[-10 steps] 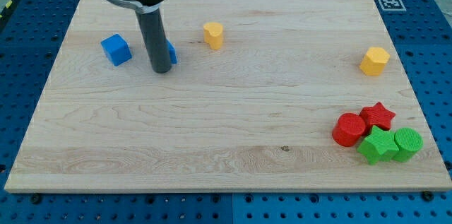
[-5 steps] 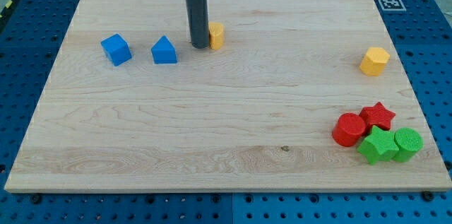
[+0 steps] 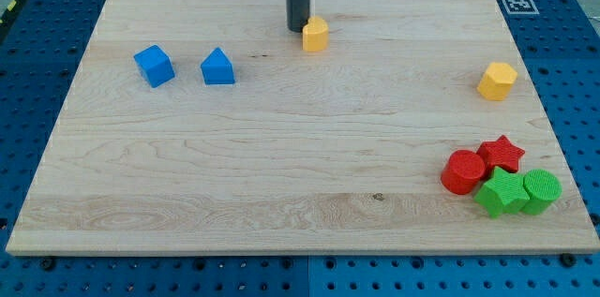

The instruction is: Slide the yellow heart towards the right and up a bit

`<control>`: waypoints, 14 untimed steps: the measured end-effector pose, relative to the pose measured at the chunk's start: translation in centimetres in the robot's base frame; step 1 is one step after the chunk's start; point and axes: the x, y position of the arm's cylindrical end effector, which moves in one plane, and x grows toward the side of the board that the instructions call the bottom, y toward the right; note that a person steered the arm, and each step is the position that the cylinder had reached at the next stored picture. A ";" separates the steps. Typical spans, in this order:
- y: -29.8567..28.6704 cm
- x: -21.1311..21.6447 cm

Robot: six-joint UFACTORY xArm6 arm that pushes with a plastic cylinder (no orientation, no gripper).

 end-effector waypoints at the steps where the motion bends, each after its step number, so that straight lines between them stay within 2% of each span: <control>1: 0.8 0.9; 2: 1.0 2.5; 5: 8.4 6.9; 6: 10.6 7.6; 7: 11.4 6.5; 9: 11.6 2.1; 11: 9.5 2.1; 12: 4.6 3.9; 13: 1.7 7.7; 14: 4.8 10.4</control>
